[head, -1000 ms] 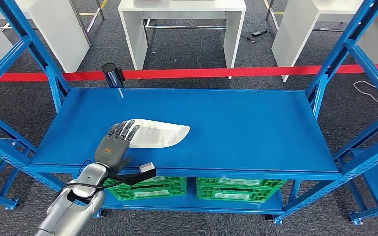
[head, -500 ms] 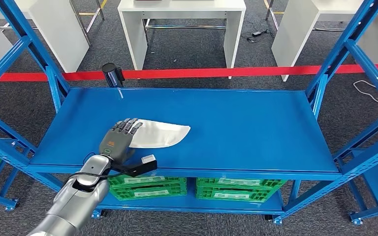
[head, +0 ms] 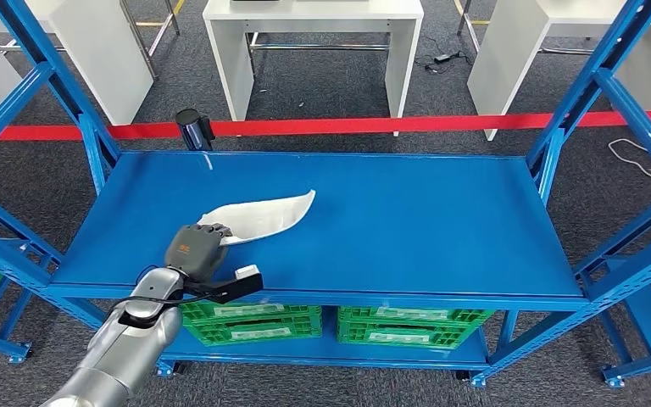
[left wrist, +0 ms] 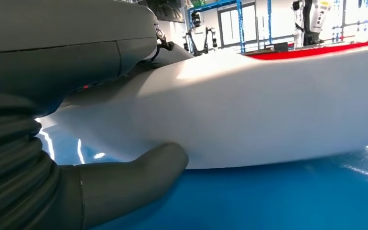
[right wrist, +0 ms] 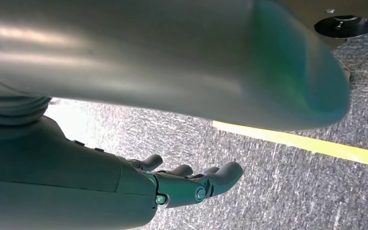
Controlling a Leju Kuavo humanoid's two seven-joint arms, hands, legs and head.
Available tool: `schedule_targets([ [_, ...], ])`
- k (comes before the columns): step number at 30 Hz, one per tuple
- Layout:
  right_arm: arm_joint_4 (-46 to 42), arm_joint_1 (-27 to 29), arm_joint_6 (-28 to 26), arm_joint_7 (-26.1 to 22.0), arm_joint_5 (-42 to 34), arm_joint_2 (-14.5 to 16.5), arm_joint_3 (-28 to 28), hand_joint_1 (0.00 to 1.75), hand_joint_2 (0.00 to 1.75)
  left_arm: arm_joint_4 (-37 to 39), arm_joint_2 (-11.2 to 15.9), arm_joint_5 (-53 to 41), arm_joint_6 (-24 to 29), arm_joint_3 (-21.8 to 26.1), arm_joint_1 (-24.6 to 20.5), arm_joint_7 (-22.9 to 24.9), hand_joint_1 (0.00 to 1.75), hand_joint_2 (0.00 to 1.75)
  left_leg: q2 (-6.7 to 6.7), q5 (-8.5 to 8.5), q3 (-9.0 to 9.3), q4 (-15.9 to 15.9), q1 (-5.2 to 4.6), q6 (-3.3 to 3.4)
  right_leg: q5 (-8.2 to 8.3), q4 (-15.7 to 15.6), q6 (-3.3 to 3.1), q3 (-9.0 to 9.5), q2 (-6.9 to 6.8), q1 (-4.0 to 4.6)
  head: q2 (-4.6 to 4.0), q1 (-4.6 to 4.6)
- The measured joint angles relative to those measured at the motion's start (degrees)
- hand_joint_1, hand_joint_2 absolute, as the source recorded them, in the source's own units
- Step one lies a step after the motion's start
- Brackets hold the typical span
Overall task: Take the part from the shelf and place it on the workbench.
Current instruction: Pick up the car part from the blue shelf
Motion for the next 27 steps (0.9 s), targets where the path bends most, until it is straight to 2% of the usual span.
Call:
schedule_targets([
  [6,0.0,0.0,0.0,-0.2,0.5,0.0,0.0,0.00,0.00,-3.5,0.0,3.4,1.1,1.2,2.0,-3.1,1.75,1.75,0.00,0.00,0.00,0.0,0.00,0.00,0.00,0.0,0.00,-0.02,0.00,0.00,0.00,0.00],
  [10,0.0,0.1,0.0,-0.3,0.9,0.0,0.0,0.00,0.00,-11.7,-0.4,12.4,-0.2,2.2,5.5,-8.2,1.75,1.75,0.01,-0.02,-0.01,0.0,0.00,-0.02,-0.01,0.0,-0.01,-0.03,0.02,0.00,0.00,-0.01],
  [13,0.0,0.1,0.1,-0.4,1.4,0.0,0.0,0.00,0.00,-22.3,-1.3,26.4,-5.8,2.3,9.5,-14.8,1.75,1.75,0.01,-0.07,-0.02,0.0,0.00,-0.05,-0.02,-0.1,-0.01,-0.03,0.02,0.00,0.00,0.00],
  [16,0.0,0.1,0.2,-0.5,2.2,0.0,0.0,0.00,0.00,-33.5,-2.6,43.3,-15.3,1.8,13.1,-20.6,1.75,1.75,0.02,-0.12,-0.02,0.0,0.00,-0.05,-0.04,-0.1,0.03,-0.02,0.03,-0.01,0.00,0.01],
  [20,0.0,0.0,0.2,-0.5,2.6,0.0,0.0,0.00,0.00,-43.5,-3.9,61.6,-27.3,0.6,16.0,-22.5,1.75,1.75,0.01,-0.13,0.00,0.0,0.00,-0.05,-0.05,-0.2,0.05,0.01,0.02,-0.01,0.00,0.00],
  [27,0.0,0.0,0.0,-0.6,2.8,0.0,0.0,0.00,0.00,-49.6,-4.8,68.0,-31.9,-0.1,17.9,-22.4,1.75,1.75,0.01,-0.13,0.08,0.0,0.05,-0.05,-0.05,-0.2,0.05,0.10,0.01,0.00,0.00,-0.01],
])
